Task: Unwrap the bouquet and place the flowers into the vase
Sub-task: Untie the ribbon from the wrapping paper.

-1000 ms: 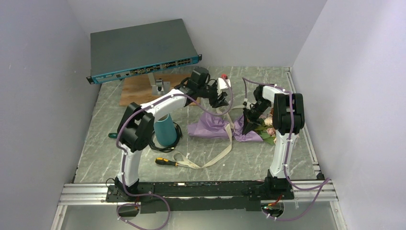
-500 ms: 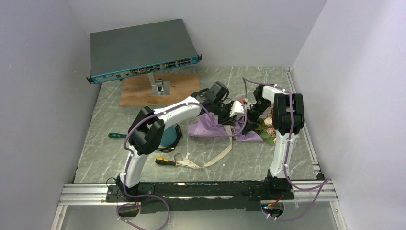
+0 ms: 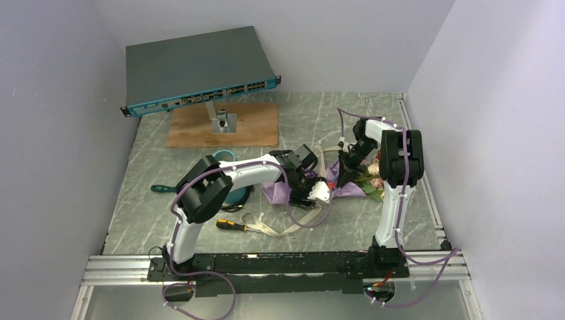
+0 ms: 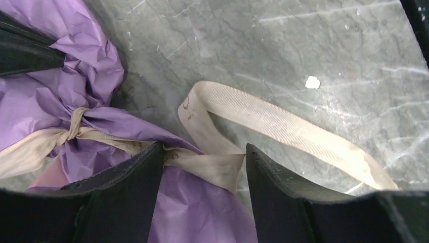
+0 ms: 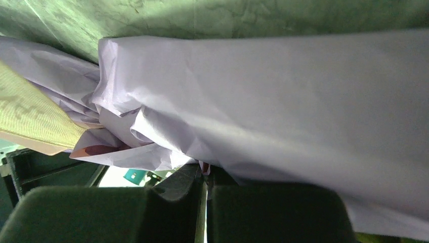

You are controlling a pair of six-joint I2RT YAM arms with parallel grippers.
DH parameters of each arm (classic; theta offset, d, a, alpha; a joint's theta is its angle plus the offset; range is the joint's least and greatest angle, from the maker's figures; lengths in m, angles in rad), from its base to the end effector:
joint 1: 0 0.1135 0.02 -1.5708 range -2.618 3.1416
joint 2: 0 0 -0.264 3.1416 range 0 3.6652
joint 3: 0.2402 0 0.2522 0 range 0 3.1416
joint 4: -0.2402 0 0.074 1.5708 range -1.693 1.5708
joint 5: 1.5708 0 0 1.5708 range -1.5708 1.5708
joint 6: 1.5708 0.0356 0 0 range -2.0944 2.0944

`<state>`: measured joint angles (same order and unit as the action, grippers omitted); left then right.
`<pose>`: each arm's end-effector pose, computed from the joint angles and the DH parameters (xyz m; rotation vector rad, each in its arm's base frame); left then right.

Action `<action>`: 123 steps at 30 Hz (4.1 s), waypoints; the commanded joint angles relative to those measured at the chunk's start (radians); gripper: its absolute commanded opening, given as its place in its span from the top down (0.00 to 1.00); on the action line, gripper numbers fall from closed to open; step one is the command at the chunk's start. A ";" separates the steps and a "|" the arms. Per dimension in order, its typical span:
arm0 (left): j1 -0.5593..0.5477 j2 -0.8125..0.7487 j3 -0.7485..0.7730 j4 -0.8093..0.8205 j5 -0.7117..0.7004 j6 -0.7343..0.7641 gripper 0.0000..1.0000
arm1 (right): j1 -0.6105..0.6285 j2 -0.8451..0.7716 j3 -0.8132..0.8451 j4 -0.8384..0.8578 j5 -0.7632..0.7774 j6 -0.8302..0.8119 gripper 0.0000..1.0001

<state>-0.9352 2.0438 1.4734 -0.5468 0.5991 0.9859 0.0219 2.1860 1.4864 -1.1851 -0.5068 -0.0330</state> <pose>0.2356 -0.3532 0.1738 2.2129 1.3237 -0.7791 0.3655 0.0253 0.1173 -0.0372 -2.7492 -0.7138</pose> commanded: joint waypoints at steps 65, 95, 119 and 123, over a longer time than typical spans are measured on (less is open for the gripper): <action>0.031 -0.016 0.176 0.304 0.133 -0.086 0.94 | 0.004 0.063 -0.018 0.257 0.171 -0.010 1.00; 0.068 -0.069 0.092 0.334 0.078 -0.065 0.71 | 0.004 0.064 -0.015 0.254 0.169 -0.010 1.00; 0.020 0.165 0.273 0.011 -0.085 0.267 0.61 | 0.003 0.064 -0.014 0.256 0.169 -0.003 1.00; 0.021 0.179 0.273 0.054 -0.114 0.247 0.60 | 0.003 0.066 -0.014 0.255 0.169 -0.003 1.00</action>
<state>-0.9176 2.1918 1.7168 -0.4988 0.5381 1.2194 0.0216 2.1860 1.4868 -1.1847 -0.5053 -0.0223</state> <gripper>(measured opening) 0.396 0.010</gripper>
